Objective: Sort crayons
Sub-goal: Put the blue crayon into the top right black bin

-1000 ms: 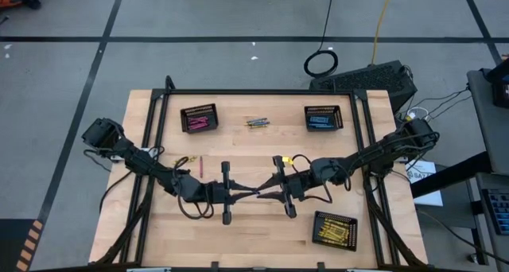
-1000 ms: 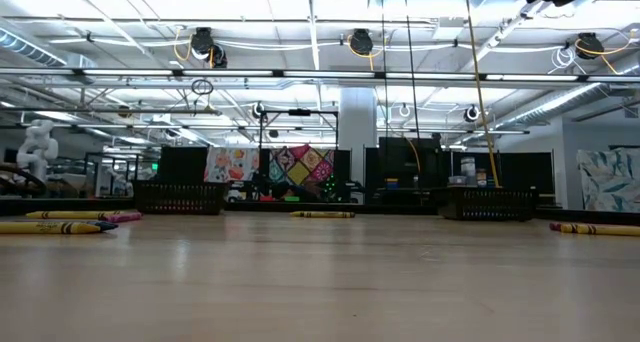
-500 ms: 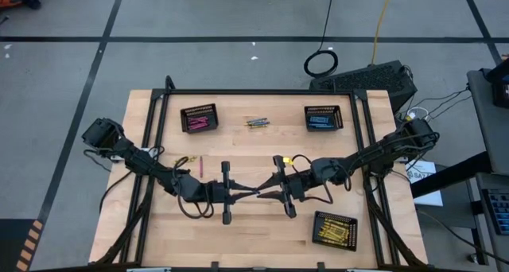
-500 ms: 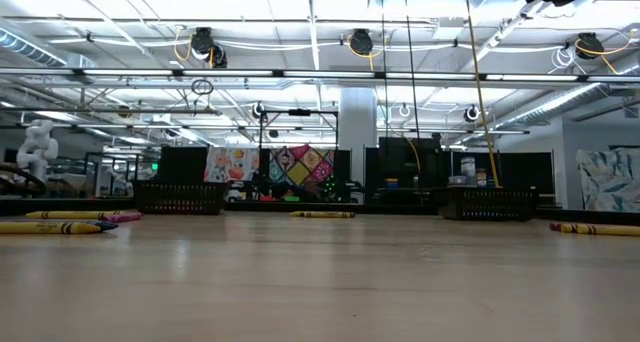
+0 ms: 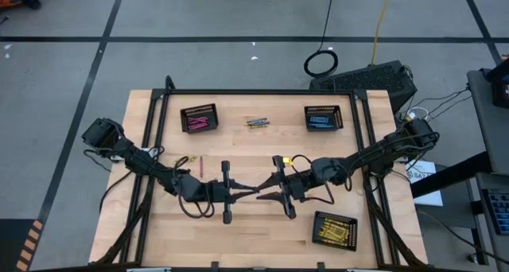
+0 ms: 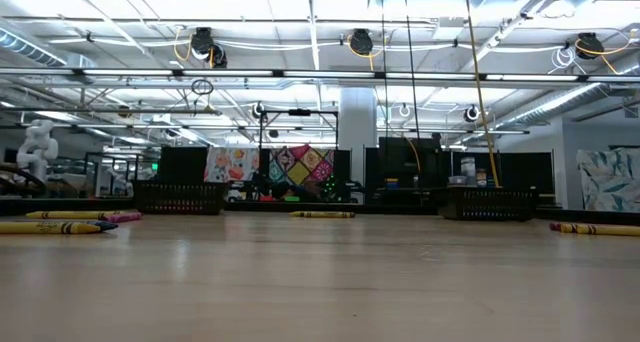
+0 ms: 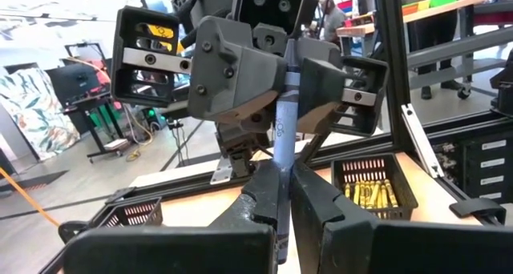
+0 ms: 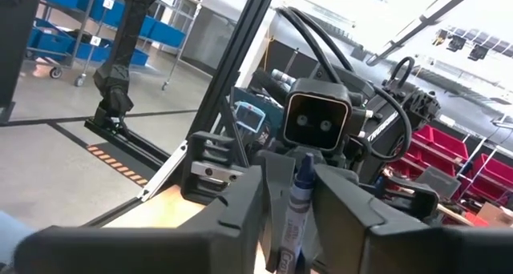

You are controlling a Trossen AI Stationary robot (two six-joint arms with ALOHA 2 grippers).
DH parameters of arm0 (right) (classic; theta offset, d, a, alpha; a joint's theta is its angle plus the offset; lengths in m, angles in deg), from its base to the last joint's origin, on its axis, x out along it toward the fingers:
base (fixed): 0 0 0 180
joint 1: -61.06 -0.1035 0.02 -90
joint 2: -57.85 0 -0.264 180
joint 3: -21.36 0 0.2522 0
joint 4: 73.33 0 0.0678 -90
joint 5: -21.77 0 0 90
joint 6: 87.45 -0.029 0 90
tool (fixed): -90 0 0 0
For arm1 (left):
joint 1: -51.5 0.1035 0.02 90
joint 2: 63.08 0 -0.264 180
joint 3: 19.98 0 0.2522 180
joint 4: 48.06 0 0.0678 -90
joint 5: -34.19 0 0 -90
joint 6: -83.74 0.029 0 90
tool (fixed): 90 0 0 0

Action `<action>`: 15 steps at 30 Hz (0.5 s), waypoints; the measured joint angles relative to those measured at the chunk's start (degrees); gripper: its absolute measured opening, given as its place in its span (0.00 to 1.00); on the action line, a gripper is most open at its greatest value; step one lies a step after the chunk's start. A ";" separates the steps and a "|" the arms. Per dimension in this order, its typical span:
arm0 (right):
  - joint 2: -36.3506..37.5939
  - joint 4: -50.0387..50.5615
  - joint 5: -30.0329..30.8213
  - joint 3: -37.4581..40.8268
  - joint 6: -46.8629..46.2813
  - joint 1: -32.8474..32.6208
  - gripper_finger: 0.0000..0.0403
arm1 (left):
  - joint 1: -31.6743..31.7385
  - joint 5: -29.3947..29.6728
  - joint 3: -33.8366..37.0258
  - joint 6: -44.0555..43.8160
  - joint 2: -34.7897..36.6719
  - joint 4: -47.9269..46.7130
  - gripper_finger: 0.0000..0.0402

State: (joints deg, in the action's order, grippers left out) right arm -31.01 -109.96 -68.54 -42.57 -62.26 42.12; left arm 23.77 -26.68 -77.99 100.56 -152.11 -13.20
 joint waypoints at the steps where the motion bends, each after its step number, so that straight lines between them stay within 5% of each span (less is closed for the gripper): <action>1: 0.00 0.02 0.03 0.00 0.00 0.01 0.19 | -0.02 -0.02 0.00 0.00 0.00 -0.04 0.03; 10: 0.11 1.55 1.57 -0.02 1.24 -0.12 0.02 | -0.04 0.10 0.02 -0.03 0.00 -0.56 0.03; 15: 1.50 7.93 12.57 0.00 1.68 -1.56 0.01 | -0.18 5.30 0.02 -1.61 1.22 -6.56 0.14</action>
State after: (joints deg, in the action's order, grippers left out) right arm -29.51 -102.04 -55.97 -42.57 -60.58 40.56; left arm 23.59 -21.39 -77.97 98.95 -150.90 -19.76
